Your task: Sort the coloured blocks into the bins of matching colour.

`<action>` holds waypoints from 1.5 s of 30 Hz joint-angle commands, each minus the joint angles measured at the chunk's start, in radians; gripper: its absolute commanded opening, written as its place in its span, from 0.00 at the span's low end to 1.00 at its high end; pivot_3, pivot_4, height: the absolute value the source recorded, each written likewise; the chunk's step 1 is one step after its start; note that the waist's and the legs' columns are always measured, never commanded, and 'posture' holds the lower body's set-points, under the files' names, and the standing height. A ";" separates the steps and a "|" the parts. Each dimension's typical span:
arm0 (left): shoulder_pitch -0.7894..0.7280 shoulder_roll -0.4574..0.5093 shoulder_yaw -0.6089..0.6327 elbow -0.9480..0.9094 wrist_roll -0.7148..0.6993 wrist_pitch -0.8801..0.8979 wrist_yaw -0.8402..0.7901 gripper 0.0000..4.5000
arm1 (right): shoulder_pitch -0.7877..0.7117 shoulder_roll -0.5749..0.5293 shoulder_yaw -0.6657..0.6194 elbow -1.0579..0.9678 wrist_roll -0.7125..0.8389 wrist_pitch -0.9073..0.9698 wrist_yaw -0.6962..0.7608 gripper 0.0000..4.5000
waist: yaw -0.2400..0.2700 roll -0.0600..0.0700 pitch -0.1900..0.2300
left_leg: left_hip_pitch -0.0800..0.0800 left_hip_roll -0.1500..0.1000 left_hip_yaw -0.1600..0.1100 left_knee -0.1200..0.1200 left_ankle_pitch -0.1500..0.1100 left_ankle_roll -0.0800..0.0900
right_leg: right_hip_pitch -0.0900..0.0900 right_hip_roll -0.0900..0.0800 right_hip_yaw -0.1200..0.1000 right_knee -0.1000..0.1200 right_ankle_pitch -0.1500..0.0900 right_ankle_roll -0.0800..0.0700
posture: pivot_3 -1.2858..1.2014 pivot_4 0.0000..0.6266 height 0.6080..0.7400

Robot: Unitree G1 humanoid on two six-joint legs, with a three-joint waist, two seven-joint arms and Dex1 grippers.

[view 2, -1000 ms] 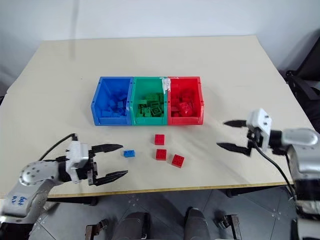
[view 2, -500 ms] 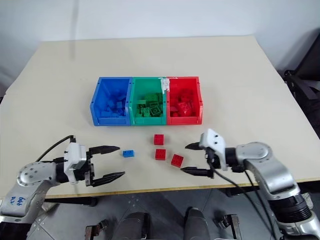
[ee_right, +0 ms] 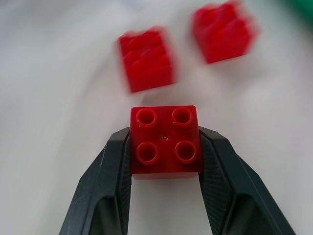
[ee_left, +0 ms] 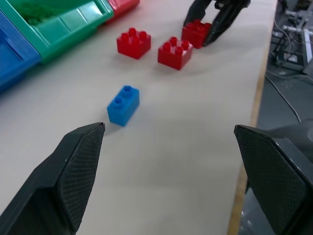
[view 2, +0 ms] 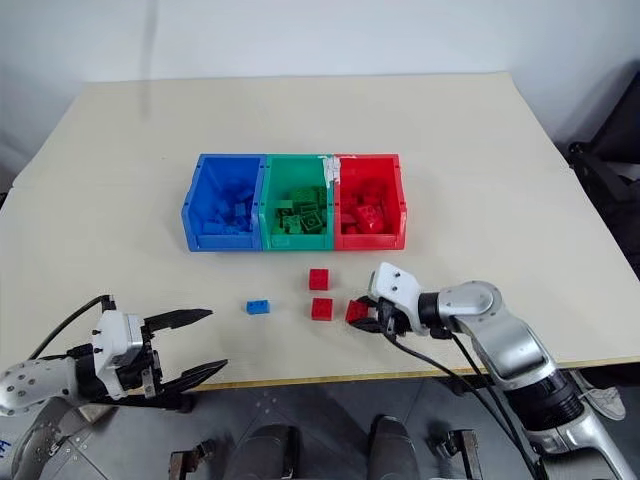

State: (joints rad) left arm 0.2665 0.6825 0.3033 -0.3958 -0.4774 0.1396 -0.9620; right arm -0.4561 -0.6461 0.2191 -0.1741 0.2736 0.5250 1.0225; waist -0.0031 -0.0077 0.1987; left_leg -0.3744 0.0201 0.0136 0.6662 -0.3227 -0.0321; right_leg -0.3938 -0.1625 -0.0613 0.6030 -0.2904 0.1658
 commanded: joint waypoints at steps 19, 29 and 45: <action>0.018 -0.040 0.091 -0.052 -0.031 -0.002 0.102 1.00 | -0.563 0.184 -0.214 0.854 -0.056 -0.483 -0.068 0.92 | -0.012 0.000 0.000 | -0.001 0.001 0.002 -0.002 0.000 0.000 | -0.002 0.000 -0.001 0.000 0.000 -0.001 | 0.52 0.24 1.00; -0.145 -0.017 -0.054 0.011 -0.022 0.021 0.023 1.00 | -0.158 -0.120 -0.314 0.490 0.108 -0.433 0.316 0.99 | 0.010 0.001 0.000 | -0.002 0.001 0.002 -0.001 -0.002 0.001 | -0.001 0.000 -0.003 -0.003 0.000 0.000 | 0.52 0.24 1.00; -0.201 0.007 -0.057 0.114 0.015 -0.052 -0.025 1.00 | 0.003 -0.107 -0.094 0.011 0.118 -0.097 0.248 0.99 | -0.008 0.001 0.001 | 0.002 0.003 0.006 -0.001 -0.002 -0.001 | 0.000 0.000 -0.003 -0.002 0.000 0.000 | 0.52 0.24 1.00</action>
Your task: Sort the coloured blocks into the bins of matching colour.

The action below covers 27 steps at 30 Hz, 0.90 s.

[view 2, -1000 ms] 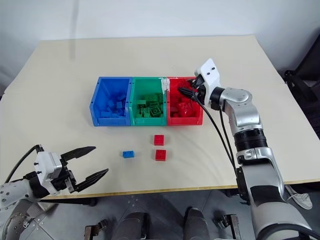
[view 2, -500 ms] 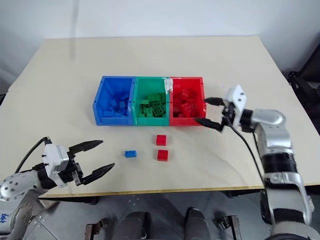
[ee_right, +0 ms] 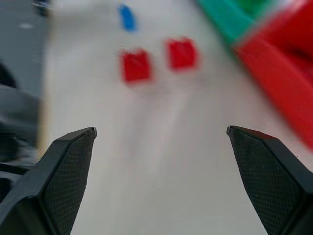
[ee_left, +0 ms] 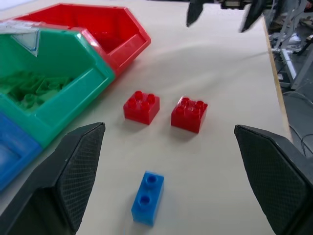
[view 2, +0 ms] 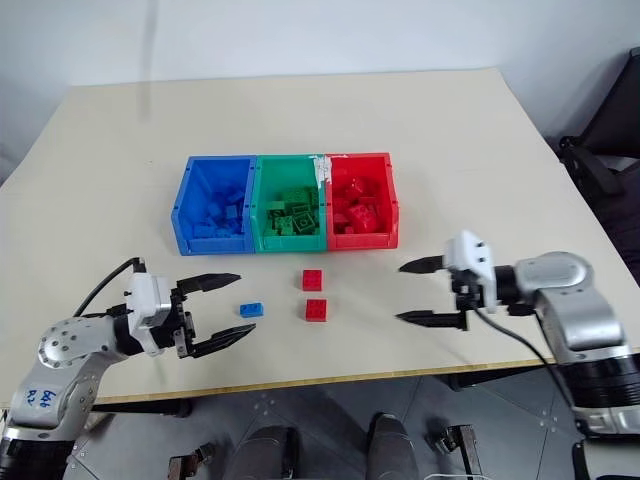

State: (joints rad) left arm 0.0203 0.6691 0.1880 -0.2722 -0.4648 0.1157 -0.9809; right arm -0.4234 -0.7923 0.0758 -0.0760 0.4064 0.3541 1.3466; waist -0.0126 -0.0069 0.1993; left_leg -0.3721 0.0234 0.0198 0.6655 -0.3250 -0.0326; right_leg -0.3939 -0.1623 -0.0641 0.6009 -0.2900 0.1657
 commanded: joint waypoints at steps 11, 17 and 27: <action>0.245 0.030 0.191 -0.112 -0.029 -0.010 0.017 1.00 | -0.135 0.249 0.312 -0.100 -0.227 0.176 -0.302 0.91 | 0.015 -0.001 -0.001 | -0.002 0.000 -0.001 0.001 -0.001 0.000 | -0.001 0.000 0.000 0.000 0.001 -0.002 | 0.52 0.24 1.00; 0.254 0.026 0.199 -0.138 -0.032 0.001 0.034 1.00 | -0.139 0.276 0.319 -0.101 -0.219 0.197 -0.297 0.47 | 0.010 -0.001 -0.001 | -0.002 0.000 -0.001 0.001 -0.001 0.000 | -0.001 0.001 0.000 0.000 0.001 -0.002 | 0.52 0.24 1.00; 0.243 0.003 0.216 -0.152 -0.057 0.016 0.069 1.00 | -0.300 0.293 0.015 0.151 -0.084 0.051 -0.318 0.32 | 0.009 -0.001 0.000 | -0.001 0.001 0.000 0.001 -0.001 0.000 | -0.001 0.001 0.000 0.000 0.001 -0.002 | 0.52 0.24 1.00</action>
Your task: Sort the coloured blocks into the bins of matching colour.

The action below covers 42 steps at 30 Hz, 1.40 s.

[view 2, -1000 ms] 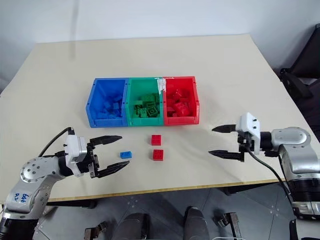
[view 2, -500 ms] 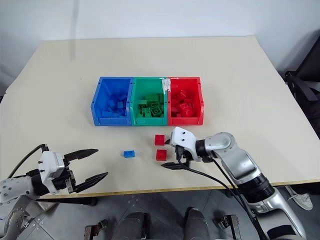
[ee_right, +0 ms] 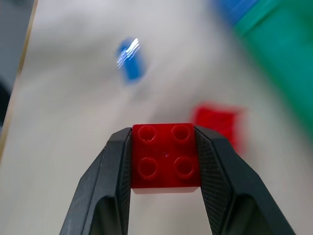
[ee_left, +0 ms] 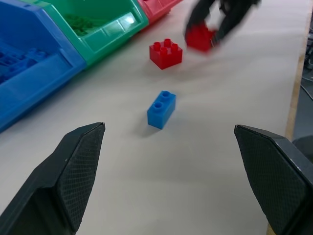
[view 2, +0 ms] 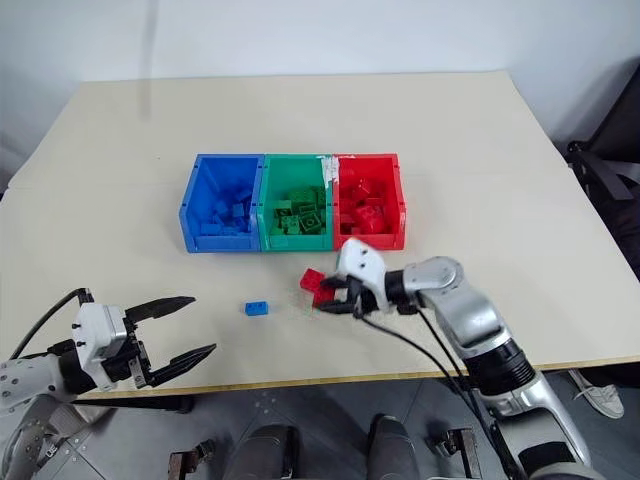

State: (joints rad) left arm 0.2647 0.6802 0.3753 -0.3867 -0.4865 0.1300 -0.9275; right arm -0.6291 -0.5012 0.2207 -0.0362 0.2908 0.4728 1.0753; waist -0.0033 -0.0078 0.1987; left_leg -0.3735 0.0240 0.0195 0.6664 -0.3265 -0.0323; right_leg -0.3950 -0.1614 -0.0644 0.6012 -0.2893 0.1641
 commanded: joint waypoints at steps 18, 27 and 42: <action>-0.037 0.019 0.065 0.043 -0.007 0.032 0.060 1.00 | -0.325 0.024 -0.263 0.678 -0.027 -0.491 0.001 0.99 | -0.028 0.001 0.001 | 0.000 0.002 0.003 -0.002 0.000 0.000 | -0.002 0.001 -0.001 0.000 0.000 0.000 | 0.52 0.24 1.00; 0.024 0.050 0.171 0.153 -0.033 0.038 0.000 1.00 | 0.112 -0.215 -0.301 0.269 0.143 -0.448 0.374 0.99 | -0.012 0.001 0.001 | -0.001 0.003 0.005 -0.002 -0.002 0.001 | -0.002 0.001 -0.003 -0.003 0.000 0.000 | 0.52 0.24 1.00; -0.566 0.001 -0.363 -0.122 -0.047 0.750 0.371 1.00 | 0.447 -0.259 -0.387 -0.044 0.194 -0.431 0.269 0.99 | 0.024 0.000 0.000 | 0.003 0.004 0.006 0.006 -0.002 -0.001 | 0.002 0.001 -0.001 0.002 0.003 -0.001 | 0.52 0.24 1.00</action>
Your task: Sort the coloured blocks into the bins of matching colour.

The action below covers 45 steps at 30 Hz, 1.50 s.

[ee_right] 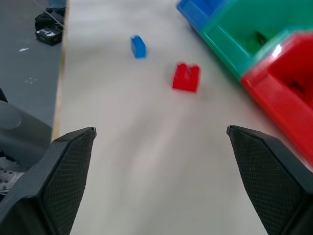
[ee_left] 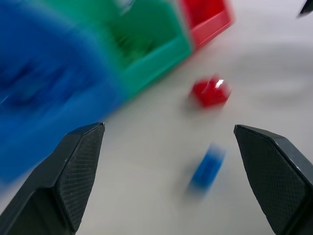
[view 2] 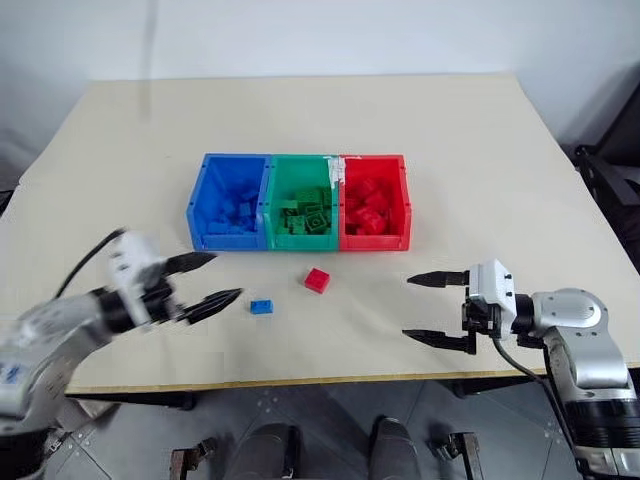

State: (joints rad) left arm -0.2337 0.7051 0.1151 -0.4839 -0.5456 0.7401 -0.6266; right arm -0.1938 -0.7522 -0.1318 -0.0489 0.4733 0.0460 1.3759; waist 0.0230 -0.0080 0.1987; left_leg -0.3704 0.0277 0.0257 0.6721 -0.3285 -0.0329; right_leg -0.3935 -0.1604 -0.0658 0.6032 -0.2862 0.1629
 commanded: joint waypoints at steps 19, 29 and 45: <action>-0.300 -0.333 -0.349 0.229 0.201 0.266 0.294 1.00 | 0.148 -0.009 -0.066 -0.181 0.038 0.040 -0.156 0.99 | 0.004 -0.001 0.000 | -0.001 0.000 0.000 0.004 0.000 0.000 | 0.001 0.002 0.001 -0.002 0.001 0.001 | 0.52 0.24 1.00; -0.283 -0.253 -0.368 0.215 0.233 0.195 0.171 1.00 | 0.184 -0.014 -0.083 -0.216 0.048 0.060 -0.194 0.99 | 0.003 -0.001 0.000 | -0.001 0.001 -0.001 0.006 0.000 0.000 | 0.001 0.002 0.001 -0.001 0.000 0.001 | 0.52 0.24 1.00; -0.247 -0.235 -0.377 0.226 0.285 0.021 0.061 0.32 | 0.185 -0.010 -0.076 -0.230 0.048 0.071 -0.215 1.00 | 0.003 -0.001 0.000 | -0.002 0.001 -0.001 0.006 0.000 0.001 | 0.001 0.002 0.001 -0.001 0.001 0.001 | 0.52 0.24 1.00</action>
State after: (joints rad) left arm -0.4880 0.4554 -0.2609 -0.2235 -0.2689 0.8101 -0.5362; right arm -0.0084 -0.7518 -0.1867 -0.2456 0.4986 0.1159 1.1633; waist 0.0258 -0.0085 0.1991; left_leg -0.3720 0.0283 0.0251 0.6782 -0.3288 -0.0323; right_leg -0.3923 -0.1587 -0.0651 0.6021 -0.2857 0.1638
